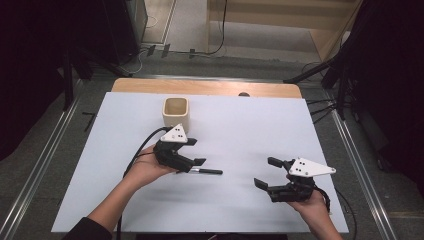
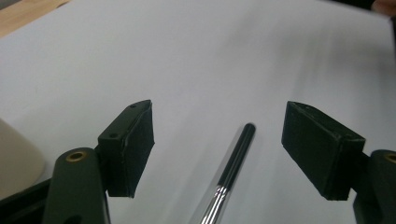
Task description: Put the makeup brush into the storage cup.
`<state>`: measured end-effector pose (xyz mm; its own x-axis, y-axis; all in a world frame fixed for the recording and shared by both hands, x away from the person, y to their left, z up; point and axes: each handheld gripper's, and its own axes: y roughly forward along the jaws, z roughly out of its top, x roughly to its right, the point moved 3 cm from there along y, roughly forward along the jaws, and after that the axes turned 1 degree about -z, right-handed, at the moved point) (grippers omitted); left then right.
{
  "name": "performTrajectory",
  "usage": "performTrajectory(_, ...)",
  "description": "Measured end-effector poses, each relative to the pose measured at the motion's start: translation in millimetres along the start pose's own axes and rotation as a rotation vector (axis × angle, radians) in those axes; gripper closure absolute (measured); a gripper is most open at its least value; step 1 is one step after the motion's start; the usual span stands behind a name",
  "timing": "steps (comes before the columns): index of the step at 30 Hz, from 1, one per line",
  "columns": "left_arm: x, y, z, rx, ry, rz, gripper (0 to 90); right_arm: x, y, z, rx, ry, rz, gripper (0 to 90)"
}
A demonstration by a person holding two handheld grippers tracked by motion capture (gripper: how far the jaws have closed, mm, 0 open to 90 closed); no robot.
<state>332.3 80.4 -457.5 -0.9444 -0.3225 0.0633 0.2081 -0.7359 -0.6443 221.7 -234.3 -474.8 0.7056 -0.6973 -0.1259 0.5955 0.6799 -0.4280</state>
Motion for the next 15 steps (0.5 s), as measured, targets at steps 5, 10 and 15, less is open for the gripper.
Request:
performTrajectory(5,-2.3,-1.1,3.6,-0.103,0.010,-0.068,26.0,0.2,1.1,-0.9,-0.011,0.005,0.003,15.9)
performTrajectory(10,-2.2,-3.4,6.0,-0.179,0.061,-0.110,26.1,1.1,2.1,-1.8,-0.022,0.008,0.003,15.9)
performTrajectory(15,-2.8,-2.2,7.5,-0.263,0.111,-0.116,25.3,0.4,2.8,-2.2,-0.032,0.013,0.007,15.9)
